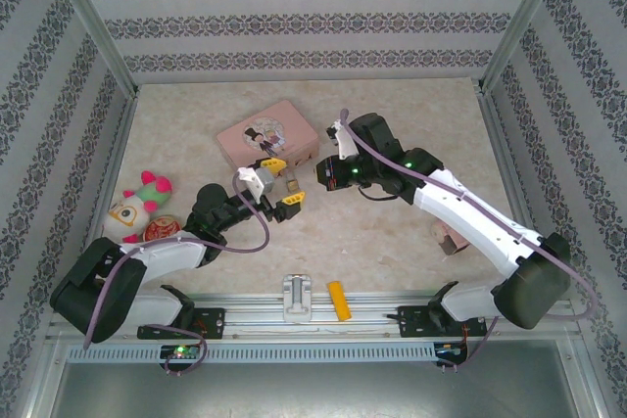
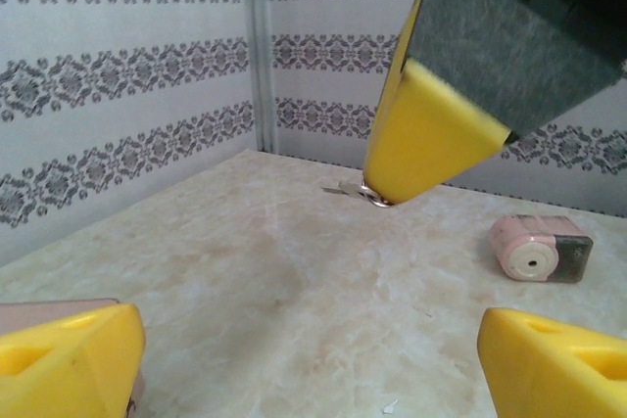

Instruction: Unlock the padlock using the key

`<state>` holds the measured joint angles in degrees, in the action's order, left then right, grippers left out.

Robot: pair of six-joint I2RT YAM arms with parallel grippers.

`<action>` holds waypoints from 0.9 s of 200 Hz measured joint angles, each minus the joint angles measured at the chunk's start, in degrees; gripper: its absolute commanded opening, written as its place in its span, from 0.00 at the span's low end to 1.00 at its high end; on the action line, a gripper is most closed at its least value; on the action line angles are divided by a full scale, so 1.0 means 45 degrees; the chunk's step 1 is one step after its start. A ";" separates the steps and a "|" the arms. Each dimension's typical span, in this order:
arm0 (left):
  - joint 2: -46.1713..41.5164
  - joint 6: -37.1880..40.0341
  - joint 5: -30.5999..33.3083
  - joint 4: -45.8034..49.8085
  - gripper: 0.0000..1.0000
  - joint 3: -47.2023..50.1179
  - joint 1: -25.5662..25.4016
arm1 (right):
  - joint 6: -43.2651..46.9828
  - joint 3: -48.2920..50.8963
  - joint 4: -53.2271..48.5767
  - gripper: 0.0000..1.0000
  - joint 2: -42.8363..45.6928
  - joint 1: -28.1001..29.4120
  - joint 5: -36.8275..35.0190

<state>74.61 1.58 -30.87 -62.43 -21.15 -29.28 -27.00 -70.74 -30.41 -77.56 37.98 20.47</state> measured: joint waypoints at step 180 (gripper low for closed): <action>0.0379 0.1593 -0.2798 -0.0583 0.81 -0.1103 -0.0005 | -0.2934 0.0903 0.2409 0.00 0.1005 -0.1481 0.8106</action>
<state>76.31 8.75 -43.46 -65.06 -26.11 -29.30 -40.21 -66.67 -19.57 -73.03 31.31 56.95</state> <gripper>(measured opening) 0.813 0.051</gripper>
